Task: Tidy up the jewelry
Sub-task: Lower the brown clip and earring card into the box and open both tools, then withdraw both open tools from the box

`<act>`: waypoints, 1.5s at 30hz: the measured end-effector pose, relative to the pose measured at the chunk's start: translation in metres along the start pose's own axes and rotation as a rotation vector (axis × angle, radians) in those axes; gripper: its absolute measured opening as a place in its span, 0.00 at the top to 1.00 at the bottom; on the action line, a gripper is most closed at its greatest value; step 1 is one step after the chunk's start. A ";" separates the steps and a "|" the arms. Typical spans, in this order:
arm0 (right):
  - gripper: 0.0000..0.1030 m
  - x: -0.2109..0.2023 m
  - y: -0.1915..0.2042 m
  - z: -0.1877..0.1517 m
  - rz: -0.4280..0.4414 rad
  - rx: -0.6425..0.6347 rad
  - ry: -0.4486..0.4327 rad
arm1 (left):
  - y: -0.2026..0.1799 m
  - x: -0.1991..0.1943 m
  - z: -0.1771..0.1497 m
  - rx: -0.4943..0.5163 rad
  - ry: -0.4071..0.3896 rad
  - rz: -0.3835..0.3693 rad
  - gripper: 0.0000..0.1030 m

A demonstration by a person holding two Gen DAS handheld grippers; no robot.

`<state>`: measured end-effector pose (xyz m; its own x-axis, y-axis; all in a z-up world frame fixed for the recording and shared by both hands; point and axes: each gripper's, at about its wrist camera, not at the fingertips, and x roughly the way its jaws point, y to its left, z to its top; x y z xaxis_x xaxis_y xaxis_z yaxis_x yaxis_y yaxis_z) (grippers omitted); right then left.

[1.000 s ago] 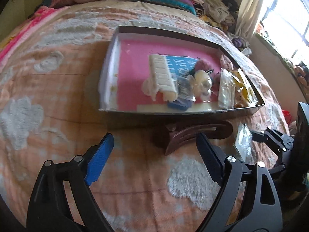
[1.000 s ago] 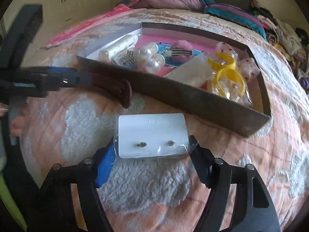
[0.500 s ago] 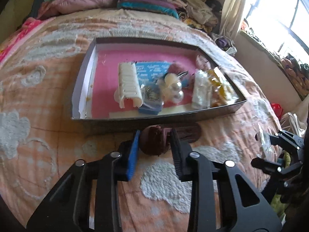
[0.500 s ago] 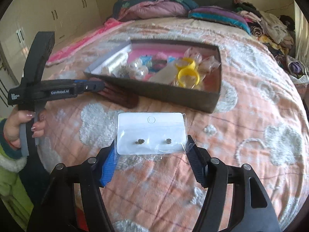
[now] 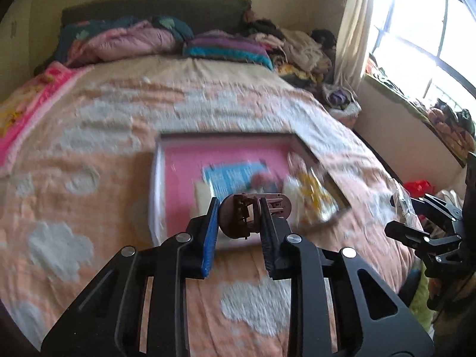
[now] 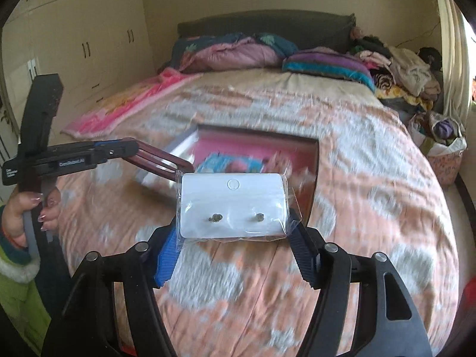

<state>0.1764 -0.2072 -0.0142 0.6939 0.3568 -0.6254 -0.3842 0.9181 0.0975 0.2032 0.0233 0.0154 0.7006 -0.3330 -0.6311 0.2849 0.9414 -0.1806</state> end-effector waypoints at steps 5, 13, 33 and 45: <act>0.38 0.030 -0.007 0.028 -0.007 -0.006 0.016 | 0.001 0.010 0.030 0.023 -0.050 0.060 0.83; 0.38 0.086 -0.008 0.042 0.006 -0.006 0.087 | 0.010 0.044 0.029 0.003 -0.016 0.100 0.82; 0.05 0.030 0.002 0.018 -0.001 0.042 0.007 | -0.006 0.030 0.006 -0.002 0.028 0.118 0.48; 0.04 -0.078 0.000 -0.053 -0.116 0.150 -0.075 | -0.051 -0.032 -0.055 -0.047 0.071 0.080 0.09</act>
<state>0.0894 -0.2442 -0.0066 0.7736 0.2540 -0.5806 -0.2079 0.9672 0.1461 0.1304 -0.0115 0.0031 0.6713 -0.2541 -0.6963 0.1980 0.9667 -0.1619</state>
